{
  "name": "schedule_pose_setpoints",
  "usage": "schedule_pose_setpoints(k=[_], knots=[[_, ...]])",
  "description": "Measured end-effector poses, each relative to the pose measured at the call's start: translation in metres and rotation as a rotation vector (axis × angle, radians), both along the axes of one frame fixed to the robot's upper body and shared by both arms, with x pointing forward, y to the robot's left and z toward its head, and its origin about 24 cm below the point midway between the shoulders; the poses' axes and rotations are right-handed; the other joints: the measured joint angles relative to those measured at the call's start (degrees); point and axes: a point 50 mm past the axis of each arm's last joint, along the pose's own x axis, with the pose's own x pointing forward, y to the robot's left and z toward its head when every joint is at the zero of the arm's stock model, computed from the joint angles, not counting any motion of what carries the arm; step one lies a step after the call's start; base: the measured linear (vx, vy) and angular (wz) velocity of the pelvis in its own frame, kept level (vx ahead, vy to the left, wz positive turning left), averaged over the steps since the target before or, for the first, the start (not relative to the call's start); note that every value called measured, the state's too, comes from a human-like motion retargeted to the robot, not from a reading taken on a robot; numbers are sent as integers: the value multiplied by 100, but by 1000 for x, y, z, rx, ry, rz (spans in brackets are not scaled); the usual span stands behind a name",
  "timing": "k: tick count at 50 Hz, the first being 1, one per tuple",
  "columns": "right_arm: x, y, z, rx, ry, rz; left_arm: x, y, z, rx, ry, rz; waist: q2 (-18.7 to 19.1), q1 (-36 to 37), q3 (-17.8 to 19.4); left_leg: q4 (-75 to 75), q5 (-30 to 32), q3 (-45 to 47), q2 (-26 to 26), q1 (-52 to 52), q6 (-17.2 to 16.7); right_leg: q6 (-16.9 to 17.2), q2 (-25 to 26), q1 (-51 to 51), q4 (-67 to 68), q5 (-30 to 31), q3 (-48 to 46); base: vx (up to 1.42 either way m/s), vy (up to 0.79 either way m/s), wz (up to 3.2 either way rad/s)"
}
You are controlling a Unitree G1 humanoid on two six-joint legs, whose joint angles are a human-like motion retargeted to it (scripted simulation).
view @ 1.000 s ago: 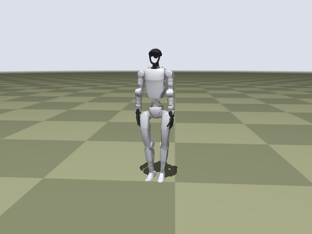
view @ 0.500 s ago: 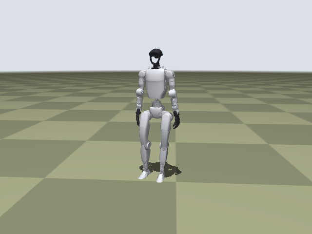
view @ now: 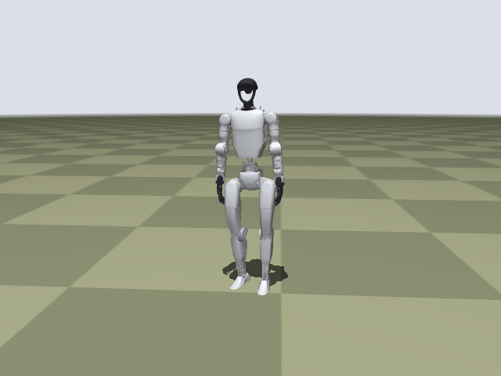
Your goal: Upper body actions
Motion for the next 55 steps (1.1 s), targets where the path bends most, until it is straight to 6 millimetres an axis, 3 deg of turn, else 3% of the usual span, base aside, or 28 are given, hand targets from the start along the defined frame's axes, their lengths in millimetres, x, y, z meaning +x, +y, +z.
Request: schedule_pose_setpoints(k=[9,36,55], knots=[[11,7,-3,29,-44,32,-9,-1,1,-5,32,-9,78,140,-29,13,107,-340,-24,-67,-67,-85,12,144,-43,-70,-247,14,6,33],[13,7,-3,36,-58,69,-21,0,3,20,80,11,32,503,90,-22,302,-774,-122,-121,-163,-131,-63,350,-124,-90,-675,8,5,17],[5,7,-2,44,-23,73,1,2,1,18,17,-14,41,115,-40,-59,185,-308,-15,-20,-109,-119,9,70,-41,129,-223,-11,-11,-27]])
